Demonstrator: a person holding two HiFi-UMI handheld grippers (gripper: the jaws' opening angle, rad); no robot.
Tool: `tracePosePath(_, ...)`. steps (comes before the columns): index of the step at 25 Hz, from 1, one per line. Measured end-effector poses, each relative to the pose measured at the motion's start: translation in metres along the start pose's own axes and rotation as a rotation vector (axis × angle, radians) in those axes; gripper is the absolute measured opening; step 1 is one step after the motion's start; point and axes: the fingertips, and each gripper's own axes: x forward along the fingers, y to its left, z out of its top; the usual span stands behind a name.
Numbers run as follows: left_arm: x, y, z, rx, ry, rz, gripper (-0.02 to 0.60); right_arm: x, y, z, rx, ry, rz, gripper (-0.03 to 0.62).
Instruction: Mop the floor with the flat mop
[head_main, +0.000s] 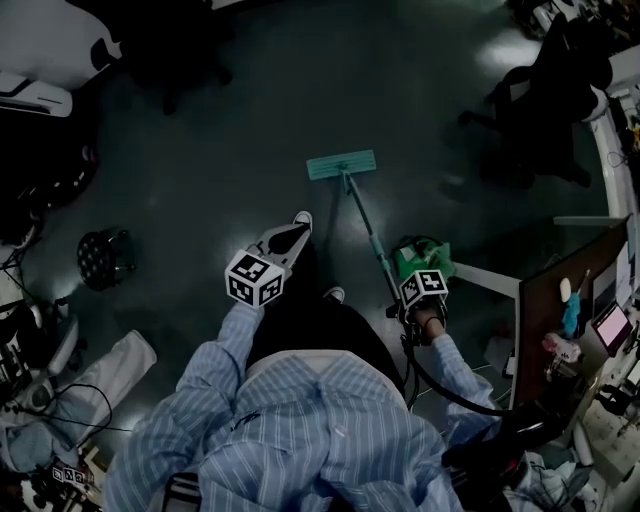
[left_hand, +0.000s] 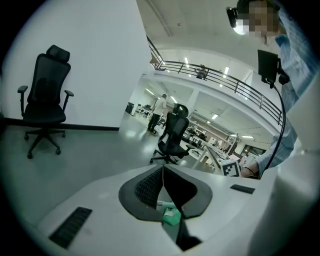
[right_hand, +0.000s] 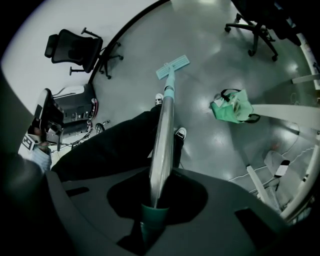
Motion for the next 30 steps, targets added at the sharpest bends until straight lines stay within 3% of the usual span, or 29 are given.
tracePosePath(7,0.023,0.047,0.03,-0.008,0.015,0.015,0.008,-0.031,0.03,0.093,-0.022,0.01,-0.002,0.055)
tracePosePath(18,0.035,0.155,0.09,-0.049,-0.006,0.029,0.008,-0.04,0.125,0.27,-0.029,0.014,-0.03,0.055)
tracePosePath(25,0.057,0.211,0.11,-0.086,-0.013,0.046,0.008,-0.071,0.174,0.414,-0.009,-0.061,-0.001,0.055)
tracePosePath(30,0.055,0.247,0.099,-0.152,-0.002,0.075,0.008,-0.087,0.209,0.509,0.021,-0.124,0.033,0.055)
